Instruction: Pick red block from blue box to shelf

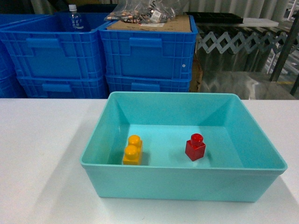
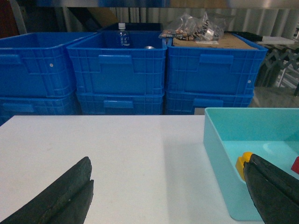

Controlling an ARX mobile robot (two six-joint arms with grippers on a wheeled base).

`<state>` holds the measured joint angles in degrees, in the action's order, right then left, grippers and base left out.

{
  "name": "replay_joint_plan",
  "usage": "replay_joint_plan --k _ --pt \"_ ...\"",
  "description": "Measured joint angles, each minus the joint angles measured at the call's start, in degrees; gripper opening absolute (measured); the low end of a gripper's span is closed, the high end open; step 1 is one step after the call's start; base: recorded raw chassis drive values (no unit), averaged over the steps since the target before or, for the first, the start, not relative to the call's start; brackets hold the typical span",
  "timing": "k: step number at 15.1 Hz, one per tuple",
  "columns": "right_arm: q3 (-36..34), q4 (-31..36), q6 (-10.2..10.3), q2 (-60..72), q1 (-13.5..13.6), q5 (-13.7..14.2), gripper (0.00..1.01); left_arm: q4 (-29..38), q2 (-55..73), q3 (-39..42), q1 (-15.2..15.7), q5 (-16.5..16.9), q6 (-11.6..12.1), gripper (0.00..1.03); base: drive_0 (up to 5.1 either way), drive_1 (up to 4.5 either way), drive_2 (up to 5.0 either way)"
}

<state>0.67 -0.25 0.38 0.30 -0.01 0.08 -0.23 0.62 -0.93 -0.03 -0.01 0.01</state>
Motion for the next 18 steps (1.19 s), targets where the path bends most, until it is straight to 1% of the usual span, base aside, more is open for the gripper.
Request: replay_joint_plan --k 18 --pt "0.0 0.0 0.0 0.0 0.0 0.0 0.98 0.0 0.0 0.0 0.0 0.0 0.0 0.98 0.0 0.0 0.0"
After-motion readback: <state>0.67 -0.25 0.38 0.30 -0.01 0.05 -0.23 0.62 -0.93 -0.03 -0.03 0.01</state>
